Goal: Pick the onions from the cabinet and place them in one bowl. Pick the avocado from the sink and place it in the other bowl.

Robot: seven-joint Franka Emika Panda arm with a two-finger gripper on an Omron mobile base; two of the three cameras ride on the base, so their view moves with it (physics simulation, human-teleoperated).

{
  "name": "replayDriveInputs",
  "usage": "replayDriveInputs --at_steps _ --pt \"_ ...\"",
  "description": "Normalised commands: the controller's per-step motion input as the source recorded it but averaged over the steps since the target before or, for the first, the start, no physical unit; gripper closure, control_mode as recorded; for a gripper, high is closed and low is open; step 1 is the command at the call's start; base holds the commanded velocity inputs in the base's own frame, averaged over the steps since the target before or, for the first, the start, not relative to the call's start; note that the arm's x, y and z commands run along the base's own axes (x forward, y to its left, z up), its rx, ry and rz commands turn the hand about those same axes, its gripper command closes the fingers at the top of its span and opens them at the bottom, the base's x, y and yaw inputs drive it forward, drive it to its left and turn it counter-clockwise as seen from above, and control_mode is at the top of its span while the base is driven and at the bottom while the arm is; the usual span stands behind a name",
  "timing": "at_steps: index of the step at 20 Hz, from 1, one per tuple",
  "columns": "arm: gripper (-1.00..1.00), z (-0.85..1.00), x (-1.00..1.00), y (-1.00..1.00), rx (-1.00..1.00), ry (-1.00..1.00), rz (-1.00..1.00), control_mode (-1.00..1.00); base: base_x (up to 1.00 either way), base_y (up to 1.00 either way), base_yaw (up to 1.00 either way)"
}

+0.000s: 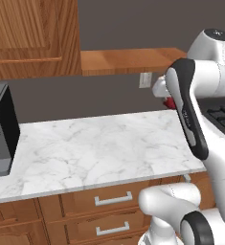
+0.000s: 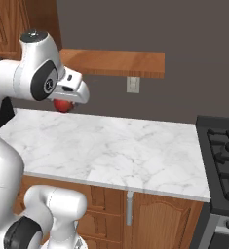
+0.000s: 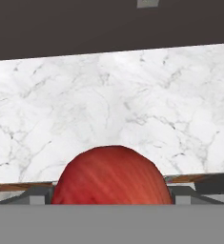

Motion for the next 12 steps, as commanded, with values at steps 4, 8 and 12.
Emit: replayDriveInputs --at_steps 4,8,12 --pt "1.0 -0.33 -0.26 0.0 0.0 0.0 0.0 -1.0 0.0 0.0 0.0" --pt "1.0 -0.31 -0.05 0.01 -0.01 0.02 0.0 -1.0 0.0 0.0 0.0" --pt "1.0 -0.13 0.0 0.01 -0.01 0.02 0.0 1.0 -0.01 0.0 0.0"
